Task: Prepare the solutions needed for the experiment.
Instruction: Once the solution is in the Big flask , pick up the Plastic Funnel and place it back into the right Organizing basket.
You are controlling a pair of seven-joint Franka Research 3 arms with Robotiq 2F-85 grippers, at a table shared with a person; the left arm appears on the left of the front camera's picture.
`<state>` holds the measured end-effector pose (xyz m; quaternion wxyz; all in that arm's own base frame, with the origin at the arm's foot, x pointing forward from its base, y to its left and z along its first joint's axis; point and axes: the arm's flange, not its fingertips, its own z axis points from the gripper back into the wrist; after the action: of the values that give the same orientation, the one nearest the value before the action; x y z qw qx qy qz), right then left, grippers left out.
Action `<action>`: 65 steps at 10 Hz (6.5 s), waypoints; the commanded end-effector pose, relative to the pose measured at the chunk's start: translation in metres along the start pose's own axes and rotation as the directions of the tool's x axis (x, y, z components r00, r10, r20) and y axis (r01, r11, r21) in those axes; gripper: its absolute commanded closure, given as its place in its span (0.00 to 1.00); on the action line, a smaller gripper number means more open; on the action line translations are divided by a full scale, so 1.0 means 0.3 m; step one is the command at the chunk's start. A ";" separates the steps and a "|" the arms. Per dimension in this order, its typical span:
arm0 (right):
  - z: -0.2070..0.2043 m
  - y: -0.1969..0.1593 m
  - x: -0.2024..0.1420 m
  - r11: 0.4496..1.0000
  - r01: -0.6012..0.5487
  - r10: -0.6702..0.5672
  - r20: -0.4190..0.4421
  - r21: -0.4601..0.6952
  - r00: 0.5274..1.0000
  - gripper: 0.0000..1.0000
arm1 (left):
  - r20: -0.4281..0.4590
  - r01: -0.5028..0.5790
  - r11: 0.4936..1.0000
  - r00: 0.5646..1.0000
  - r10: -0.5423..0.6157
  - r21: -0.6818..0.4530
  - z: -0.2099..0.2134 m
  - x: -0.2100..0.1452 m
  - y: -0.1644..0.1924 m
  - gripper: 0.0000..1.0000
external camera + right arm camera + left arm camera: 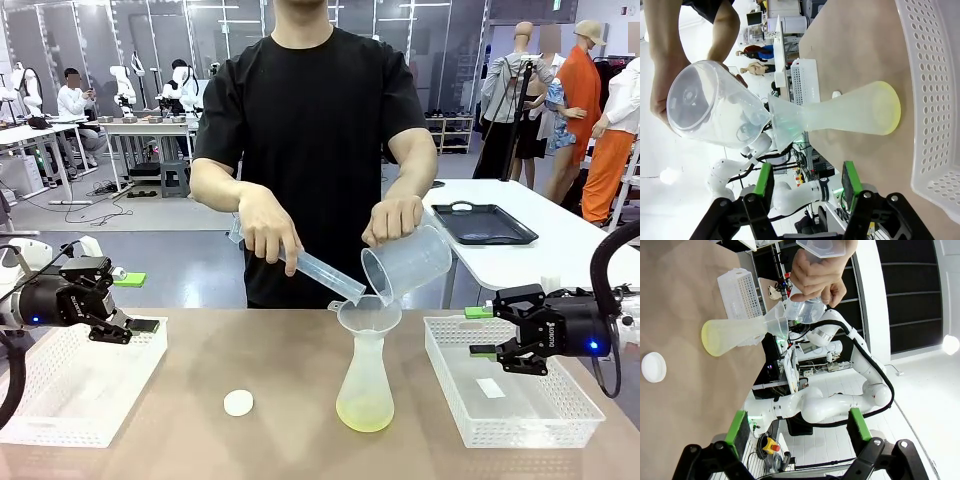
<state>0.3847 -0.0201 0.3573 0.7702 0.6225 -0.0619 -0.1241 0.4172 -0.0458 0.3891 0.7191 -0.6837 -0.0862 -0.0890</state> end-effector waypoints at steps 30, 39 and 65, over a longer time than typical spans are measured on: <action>-0.288 0.643 -0.067 0.357 -0.790 0.697 -0.421 -0.498 0.581 0.30 | 0.012 0.003 1.000 1.000 -0.003 -0.012 -0.005 0.004 -0.009 0.00; -0.388 0.684 -0.186 0.269 -0.568 0.558 -0.355 -0.778 0.750 0.30 | 0.012 0.003 1.000 1.000 -0.003 -0.012 -0.005 0.004 -0.009 0.00; -0.711 0.550 -0.146 0.369 -0.309 0.353 -0.176 -0.876 0.919 0.34 | 0.012 0.003 1.000 1.000 -0.003 -0.012 -0.005 0.004 -0.009 0.00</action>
<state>0.4111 0.2153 0.4727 0.9876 0.0993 -0.1183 0.0294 0.4172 -0.0459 0.3891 0.7191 -0.6837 -0.0862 -0.0891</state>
